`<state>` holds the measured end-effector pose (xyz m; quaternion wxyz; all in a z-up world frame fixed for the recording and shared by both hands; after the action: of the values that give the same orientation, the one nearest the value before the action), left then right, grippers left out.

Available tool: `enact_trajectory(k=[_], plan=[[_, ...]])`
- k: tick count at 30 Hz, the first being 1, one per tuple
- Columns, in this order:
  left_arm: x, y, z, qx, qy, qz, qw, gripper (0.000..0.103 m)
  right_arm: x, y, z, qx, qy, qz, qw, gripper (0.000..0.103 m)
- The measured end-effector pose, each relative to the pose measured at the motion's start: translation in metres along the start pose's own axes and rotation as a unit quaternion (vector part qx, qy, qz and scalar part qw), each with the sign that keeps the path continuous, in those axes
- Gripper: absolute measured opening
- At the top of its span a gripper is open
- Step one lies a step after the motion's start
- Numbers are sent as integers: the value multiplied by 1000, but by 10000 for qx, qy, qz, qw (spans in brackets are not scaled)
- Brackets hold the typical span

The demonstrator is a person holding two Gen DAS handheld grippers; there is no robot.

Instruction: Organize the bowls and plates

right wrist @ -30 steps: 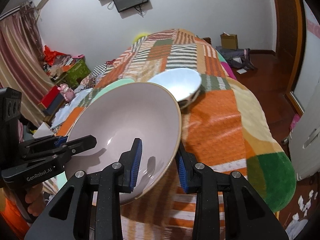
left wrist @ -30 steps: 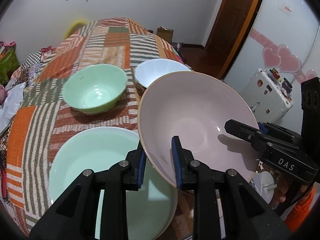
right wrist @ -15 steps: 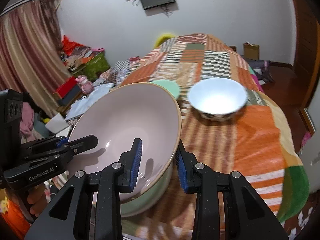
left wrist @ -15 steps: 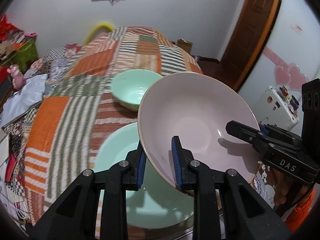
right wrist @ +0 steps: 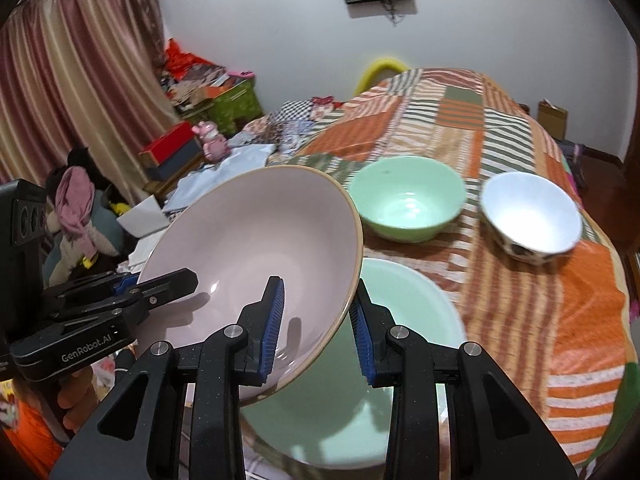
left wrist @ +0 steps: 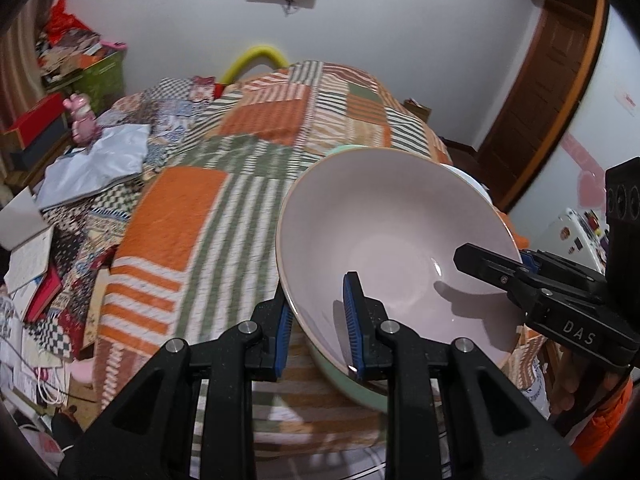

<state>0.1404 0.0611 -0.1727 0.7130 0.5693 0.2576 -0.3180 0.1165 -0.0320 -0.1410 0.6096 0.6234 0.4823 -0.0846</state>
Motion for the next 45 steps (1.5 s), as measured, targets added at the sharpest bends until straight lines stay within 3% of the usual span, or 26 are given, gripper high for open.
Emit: enact_trajectory(k=[18,45], plan=[[-20,-17,-95,-629,486,32,9968,24,55,0,-69,-455,425,-475,9969,30],[28,-48,-153,-1139,531,-624,9901,24,122,-23,-80,-593,445,-1386,9876,30]])
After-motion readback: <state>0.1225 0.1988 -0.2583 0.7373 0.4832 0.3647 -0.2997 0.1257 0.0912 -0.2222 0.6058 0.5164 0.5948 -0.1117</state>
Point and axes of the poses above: each gripper's, at about its wrist camera, not at the fingertips, and x roughly the way its jaws point, z to its right, y to its top, the point moved 5 cm from there along x, roughly the way its jaws point, and after that the axes turned 1 degree about -x, right-handed, at the moved point
